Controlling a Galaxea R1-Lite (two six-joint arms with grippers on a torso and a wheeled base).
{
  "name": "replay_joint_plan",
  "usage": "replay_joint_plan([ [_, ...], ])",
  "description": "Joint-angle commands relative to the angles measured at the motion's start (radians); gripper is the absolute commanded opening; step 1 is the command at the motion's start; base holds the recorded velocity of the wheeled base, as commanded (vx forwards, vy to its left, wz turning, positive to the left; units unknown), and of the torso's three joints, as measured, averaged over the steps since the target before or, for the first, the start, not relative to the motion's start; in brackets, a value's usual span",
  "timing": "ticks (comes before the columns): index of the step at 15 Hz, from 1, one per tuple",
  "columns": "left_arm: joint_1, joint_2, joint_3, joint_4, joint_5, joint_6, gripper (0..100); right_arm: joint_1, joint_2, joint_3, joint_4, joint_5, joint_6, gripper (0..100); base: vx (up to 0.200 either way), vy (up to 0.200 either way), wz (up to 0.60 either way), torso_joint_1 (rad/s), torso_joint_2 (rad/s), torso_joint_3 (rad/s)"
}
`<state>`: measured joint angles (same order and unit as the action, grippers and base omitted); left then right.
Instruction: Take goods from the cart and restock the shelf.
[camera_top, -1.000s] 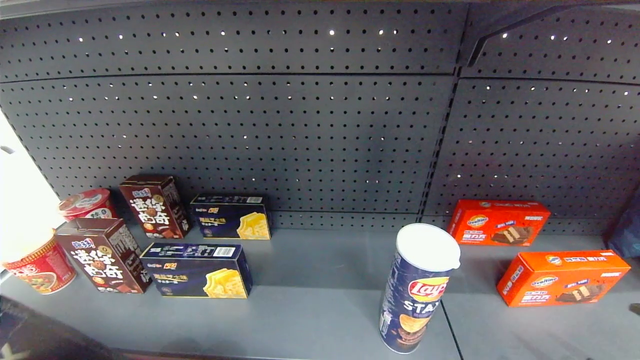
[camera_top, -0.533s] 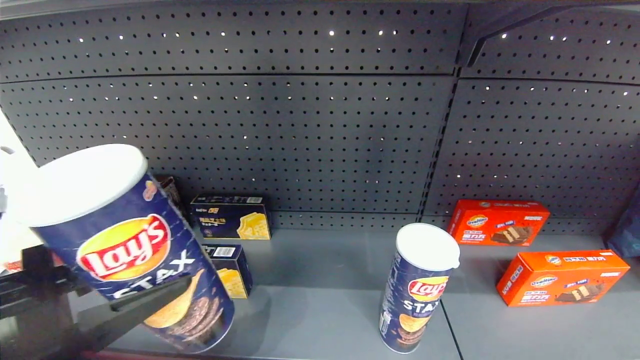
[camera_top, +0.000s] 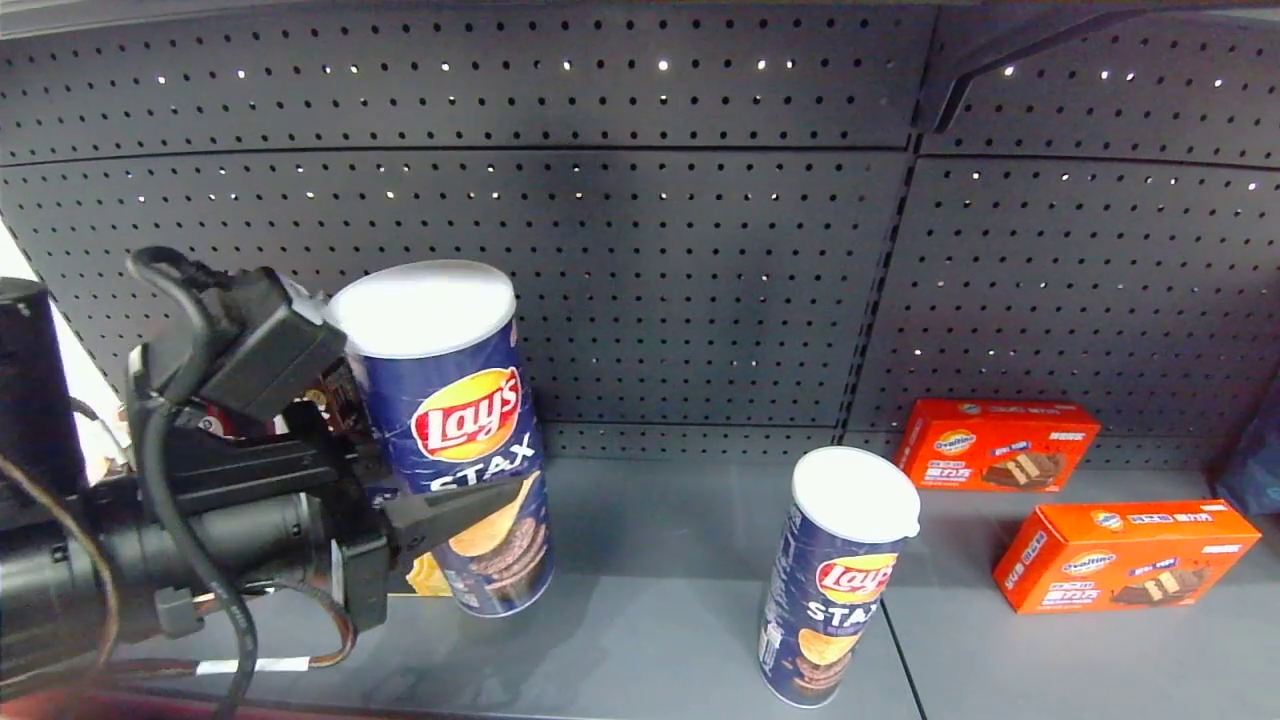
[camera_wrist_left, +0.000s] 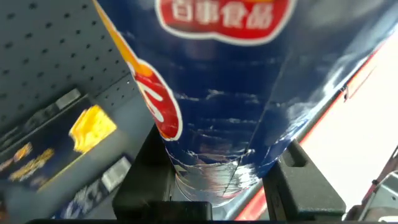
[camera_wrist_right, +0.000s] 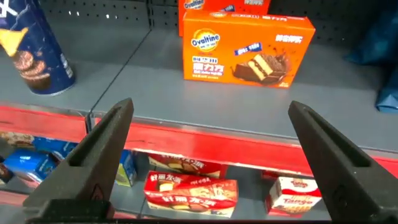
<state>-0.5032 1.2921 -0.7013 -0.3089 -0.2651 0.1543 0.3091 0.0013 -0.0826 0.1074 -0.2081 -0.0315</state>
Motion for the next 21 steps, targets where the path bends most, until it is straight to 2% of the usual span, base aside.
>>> replay_joint_plan([
  [1,-0.031,0.122,-0.057,-0.002,-0.002,-0.001,0,0.001,-0.001,0.006,-0.002,0.004,-0.002,100,0.000,0.000,0.00,0.000,0.00,0.000],
  [3,-0.052,0.156,-0.067,-0.012,0.001,-0.002,0,0.001,-0.001,0.006,-0.003,0.039,-0.008,100,0.000,0.000,0.00,0.000,0.00,0.000],
  [6,-0.071,0.308,-0.096,-0.210,0.009,-0.002,0,0.001,-0.001,0.017,-0.017,0.067,-0.002,100,0.000,0.000,0.00,0.000,0.00,0.000],
  [9,-0.083,0.412,-0.175,-0.239,0.015,0.005,0,0.001,-0.001,0.024,-0.038,0.068,-0.016,100,0.000,0.000,0.00,0.000,0.00,0.000],
  [12,-0.089,0.501,-0.267,-0.242,0.001,-0.004,0,0.001,-0.001,0.024,-0.038,0.085,-0.034,100,0.000,0.000,0.00,0.000,0.00,0.000],
  [13,-0.090,0.536,-0.310,-0.242,-0.042,-0.009,0,0.001,-0.001,0.024,-0.038,0.085,-0.036,100,0.000,0.000,0.00,0.000,0.00,0.000],
  [15,-0.080,0.581,-0.362,-0.256,-0.187,-0.007,0,0.001,-0.001,0.024,-0.038,0.085,-0.036,100,0.000,0.000,0.00,0.000,0.00,0.000],
  [17,-0.078,0.658,-0.435,-0.260,-0.212,0.010,0,0.001,-0.001,0.024,-0.038,0.088,-0.036,100,0.000,0.000,0.00,0.000,0.00,0.000],
  [19,-0.078,0.716,-0.514,-0.260,-0.221,0.008,0,0.001,-0.001,0.024,-0.038,0.088,-0.036,100,0.000,0.000,0.00,0.000,0.00,0.000],
  [21,-0.072,0.768,-0.566,-0.260,-0.302,0.010,0,0.001,-0.001,0.024,-0.038,0.088,-0.036,100,0.000,0.000,0.00,0.000,0.00,0.000],
])
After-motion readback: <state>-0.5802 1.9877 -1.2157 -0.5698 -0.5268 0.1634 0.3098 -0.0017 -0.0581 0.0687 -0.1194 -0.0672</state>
